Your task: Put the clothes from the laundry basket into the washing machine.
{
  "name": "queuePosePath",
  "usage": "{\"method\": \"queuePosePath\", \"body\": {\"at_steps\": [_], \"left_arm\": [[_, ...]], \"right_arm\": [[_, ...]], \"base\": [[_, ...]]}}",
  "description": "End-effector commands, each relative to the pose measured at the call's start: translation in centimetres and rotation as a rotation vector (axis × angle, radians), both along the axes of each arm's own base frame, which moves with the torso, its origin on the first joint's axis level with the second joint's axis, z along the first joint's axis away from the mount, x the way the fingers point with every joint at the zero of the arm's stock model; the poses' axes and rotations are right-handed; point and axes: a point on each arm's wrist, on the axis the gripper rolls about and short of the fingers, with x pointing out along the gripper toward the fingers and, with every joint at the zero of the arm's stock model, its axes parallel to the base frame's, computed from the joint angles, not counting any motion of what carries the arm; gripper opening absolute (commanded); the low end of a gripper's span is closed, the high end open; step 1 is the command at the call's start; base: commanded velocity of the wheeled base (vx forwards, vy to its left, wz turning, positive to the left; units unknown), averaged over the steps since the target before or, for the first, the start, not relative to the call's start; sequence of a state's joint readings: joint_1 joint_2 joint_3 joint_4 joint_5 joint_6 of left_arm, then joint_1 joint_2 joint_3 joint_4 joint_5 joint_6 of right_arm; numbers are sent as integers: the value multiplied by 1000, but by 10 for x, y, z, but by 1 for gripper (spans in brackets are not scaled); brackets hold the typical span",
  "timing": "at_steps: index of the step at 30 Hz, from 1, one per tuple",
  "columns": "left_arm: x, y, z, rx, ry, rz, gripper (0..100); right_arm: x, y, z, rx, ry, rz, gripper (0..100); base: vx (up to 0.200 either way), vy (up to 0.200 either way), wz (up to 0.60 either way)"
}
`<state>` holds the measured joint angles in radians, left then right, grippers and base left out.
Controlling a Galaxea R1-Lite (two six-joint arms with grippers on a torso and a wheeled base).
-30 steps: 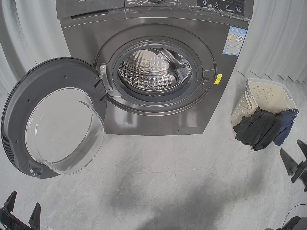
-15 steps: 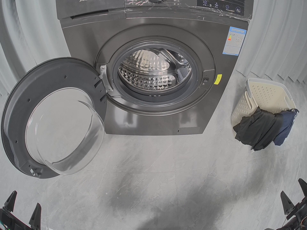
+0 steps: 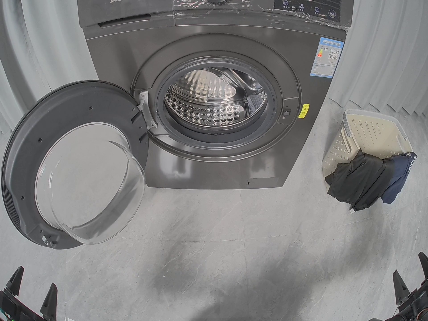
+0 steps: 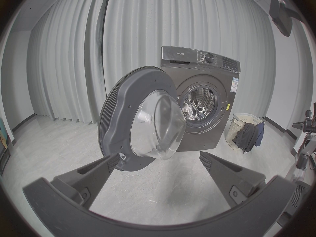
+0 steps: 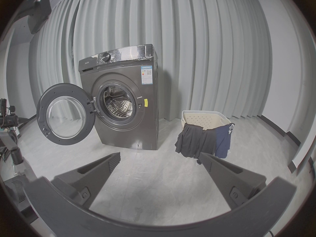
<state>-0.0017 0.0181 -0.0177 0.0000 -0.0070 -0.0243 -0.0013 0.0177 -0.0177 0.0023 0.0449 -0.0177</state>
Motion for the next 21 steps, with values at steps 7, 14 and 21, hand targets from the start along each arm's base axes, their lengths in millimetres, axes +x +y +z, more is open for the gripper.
{"method": "queuePosePath", "body": {"at_steps": [7,14,21], "left_arm": [[0,0,-5,7,1,0,100],[0,0,-5,4,1,-5,100],[0,0,-5,1,1,-5,100]], "right_arm": [[0,0,-5,10,7,-2,100],[0,0,-5,11,6,-2,100],[0,0,-5,11,6,-2,100]], "base": [[0,-200,0],[0,-200,0],[0,-143,0]]}}
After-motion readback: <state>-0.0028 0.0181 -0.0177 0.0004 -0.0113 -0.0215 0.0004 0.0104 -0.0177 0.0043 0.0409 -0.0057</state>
